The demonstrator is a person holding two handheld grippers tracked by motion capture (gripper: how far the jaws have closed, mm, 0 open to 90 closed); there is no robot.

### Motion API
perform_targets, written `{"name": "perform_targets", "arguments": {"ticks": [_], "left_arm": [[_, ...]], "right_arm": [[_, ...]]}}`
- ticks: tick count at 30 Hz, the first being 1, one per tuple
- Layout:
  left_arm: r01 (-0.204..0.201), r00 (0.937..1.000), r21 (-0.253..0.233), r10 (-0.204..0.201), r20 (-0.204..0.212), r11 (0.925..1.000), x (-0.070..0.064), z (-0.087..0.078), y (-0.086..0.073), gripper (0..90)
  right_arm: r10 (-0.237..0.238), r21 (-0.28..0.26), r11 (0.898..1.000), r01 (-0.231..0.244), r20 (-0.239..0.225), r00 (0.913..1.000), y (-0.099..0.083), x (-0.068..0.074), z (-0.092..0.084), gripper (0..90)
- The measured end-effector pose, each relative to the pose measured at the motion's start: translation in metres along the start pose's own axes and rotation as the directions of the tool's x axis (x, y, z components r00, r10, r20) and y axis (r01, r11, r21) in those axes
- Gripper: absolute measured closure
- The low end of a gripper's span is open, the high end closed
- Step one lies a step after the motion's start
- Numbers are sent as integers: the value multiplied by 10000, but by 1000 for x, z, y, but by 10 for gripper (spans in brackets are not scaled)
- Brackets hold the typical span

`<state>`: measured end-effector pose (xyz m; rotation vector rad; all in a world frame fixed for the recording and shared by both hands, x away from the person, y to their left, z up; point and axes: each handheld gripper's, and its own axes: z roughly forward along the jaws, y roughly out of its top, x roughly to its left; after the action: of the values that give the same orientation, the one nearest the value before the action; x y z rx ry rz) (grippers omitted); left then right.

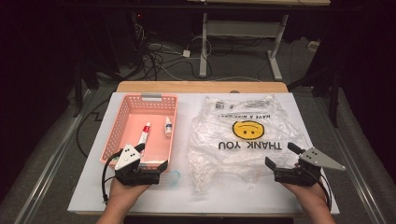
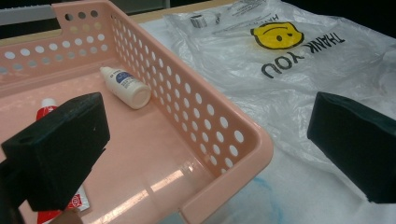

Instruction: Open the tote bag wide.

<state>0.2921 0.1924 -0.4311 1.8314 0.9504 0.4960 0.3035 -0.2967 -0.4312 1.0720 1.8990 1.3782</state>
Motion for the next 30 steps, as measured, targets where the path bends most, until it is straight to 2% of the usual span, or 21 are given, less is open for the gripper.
{"name": "perform_targets", "arguments": {"ticks": [14,18,20,23,24,27,29,30], "left_arm": [[3,10000,21,-3,74,10000,-1,-2,2,0],[79,9999,90,-80,143,9999,-1,-1,2,0],[92,9998,65,-93,164,9999,-1,0,3,0],[-57,9997,153,54,227,9999,-2,1,4,0],[-137,9996,225,131,243,9997,-2,1,5,0],[-144,9994,242,136,321,9996,-3,2,5,0],[-13,9995,254,5,319,9997,-3,1,4,0],[206,9991,179,-212,370,9996,-2,0,4,0]], "right_arm": [[-50,-172,9998,52,96,9999,3,-2,-3,4],[106,-110,9999,-104,202,9997,3,-3,-5,10],[-1,-115,9999,3,194,9998,3,-4,-6,14],[-78,-100,9999,80,205,9998,4,-5,-7,20],[31,-49,10000,-30,257,9997,4,-5,-8,22],[-131,-16,9999,132,261,9996,4,-7,-8,30],[-190,92,9998,187,353,9992,4,-8,-9,36],[-164,162,9997,157,412,9990,4,-9,-11,43]]}}
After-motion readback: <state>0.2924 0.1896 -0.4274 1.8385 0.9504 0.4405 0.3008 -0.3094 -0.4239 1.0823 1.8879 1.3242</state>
